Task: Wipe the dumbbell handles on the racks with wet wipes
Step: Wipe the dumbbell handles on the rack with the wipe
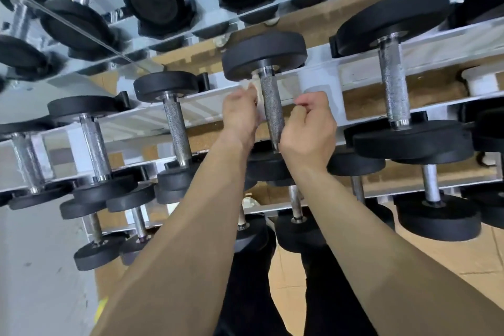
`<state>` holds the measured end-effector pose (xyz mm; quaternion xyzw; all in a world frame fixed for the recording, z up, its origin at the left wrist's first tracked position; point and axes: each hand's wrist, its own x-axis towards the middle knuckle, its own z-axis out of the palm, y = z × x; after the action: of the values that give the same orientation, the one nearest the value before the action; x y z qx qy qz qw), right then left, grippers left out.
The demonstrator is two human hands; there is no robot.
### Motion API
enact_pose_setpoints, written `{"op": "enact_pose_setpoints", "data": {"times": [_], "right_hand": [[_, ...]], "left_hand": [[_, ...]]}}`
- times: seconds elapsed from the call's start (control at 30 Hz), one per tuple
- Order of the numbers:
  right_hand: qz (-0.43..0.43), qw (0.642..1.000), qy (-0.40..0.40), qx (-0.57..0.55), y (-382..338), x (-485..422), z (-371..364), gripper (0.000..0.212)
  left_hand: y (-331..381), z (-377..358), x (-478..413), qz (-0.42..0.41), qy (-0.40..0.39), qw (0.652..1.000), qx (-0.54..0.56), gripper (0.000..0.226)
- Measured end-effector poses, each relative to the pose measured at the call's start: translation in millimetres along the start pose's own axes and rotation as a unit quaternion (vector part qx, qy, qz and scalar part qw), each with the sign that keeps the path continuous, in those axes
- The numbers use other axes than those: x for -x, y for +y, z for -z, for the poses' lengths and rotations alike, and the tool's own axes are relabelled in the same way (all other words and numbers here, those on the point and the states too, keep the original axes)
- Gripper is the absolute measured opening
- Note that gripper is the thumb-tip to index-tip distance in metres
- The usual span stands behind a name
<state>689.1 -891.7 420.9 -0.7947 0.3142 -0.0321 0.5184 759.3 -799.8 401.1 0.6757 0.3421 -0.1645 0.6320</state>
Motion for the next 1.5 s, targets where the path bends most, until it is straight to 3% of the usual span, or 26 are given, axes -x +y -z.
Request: {"op": "enact_pose_setpoints", "data": {"times": [0.13, 0.27, 0.37, 0.47, 0.57, 0.63, 0.77, 0.83, 0.9, 0.97, 1.03, 1.1, 1.2, 1.33, 1.4, 1.5], "right_hand": [[-0.024, 0.999, 0.010, 0.023, -2.7, -1.3, -3.3, 0.018], [0.005, 0.999, 0.019, 0.036, -2.7, 1.1, -3.2, 0.017], [0.012, 0.999, 0.021, 0.035, -2.7, 2.6, -3.9, 0.017], [-0.011, 0.999, 0.025, 0.035, -5.4, 1.0, -3.6, 0.018], [-0.044, 0.998, 0.030, 0.032, -8.6, -0.9, -4.0, 0.019], [-0.058, 0.997, 0.033, 0.031, -10.1, -1.3, -4.1, 0.020], [-0.066, 0.997, 0.027, 0.026, -11.0, -0.8, -3.8, 0.021], [-0.070, 0.997, 0.029, 0.024, -10.9, -1.1, -4.5, 0.020], [-0.070, 0.997, 0.034, 0.025, -10.5, -2.0, -5.1, 0.020], [-0.070, 0.997, 0.037, 0.025, -9.2, -2.9, -5.1, 0.020], [-0.071, 0.996, 0.037, 0.031, -8.4, -3.5, -5.1, 0.020], [-0.073, 0.996, 0.037, 0.037, -8.1, -4.2, -5.6, 0.020], [-0.075, 0.996, 0.036, 0.036, -8.8, -4.4, -5.4, 0.020], [-0.067, 0.997, 0.030, 0.033, -8.8, -3.1, -5.8, 0.020], [-0.058, 0.997, 0.027, 0.033, -7.8, -2.4, -5.0, 0.019], [-0.037, 0.999, 0.022, 0.033, -6.8, -2.0, -3.7, 0.018]], "left_hand": [[-16.2, 0.3, 4.9, -0.083, 0.023, 0.978, -0.191, 0.042], [-37.4, 28.8, 11.6, -0.064, -0.092, 0.934, -0.340, 0.044], [-35.3, 31.6, 2.9, -0.026, -0.125, 0.941, -0.312, 0.036], [-19.8, 14.1, -17.5, -0.008, -0.129, 0.981, -0.148, 0.031], [-14.0, 0.4, -34.5, 0.005, -0.102, 0.994, -0.051, 0.037], [-22.4, 4.5, -31.2, -0.007, -0.098, 0.992, -0.080, 0.030], [-38.0, 34.5, -7.6, 0.008, -0.246, 0.930, -0.273, 0.025], [-32.5, 36.3, -13.1, 0.024, -0.279, 0.920, -0.276, 0.031], [-22.8, 24.2, -33.2, 0.019, -0.238, 0.948, -0.212, 0.027], [-18.3, 7.3, -57.6, 0.068, -0.175, 0.979, -0.077, 0.021], [-10.5, 0.6, -56.1, 0.112, -0.152, 0.981, 0.037, 0.030], [-8.3, 2.6, -40.1, 0.103, -0.167, 0.977, 0.086, 0.028], [-28.1, 18.1, -25.8, 0.031, -0.220, 0.974, -0.032, 0.022], [-38.8, 49.4, -13.0, -0.045, -0.218, 0.950, -0.219, 0.018], [-31.8, 55.9, -4.7, -0.090, -0.188, 0.950, -0.231, 0.018], [-9.3, 41.8, -6.4, -0.092, -0.090, 0.981, -0.147, 0.028]]}}
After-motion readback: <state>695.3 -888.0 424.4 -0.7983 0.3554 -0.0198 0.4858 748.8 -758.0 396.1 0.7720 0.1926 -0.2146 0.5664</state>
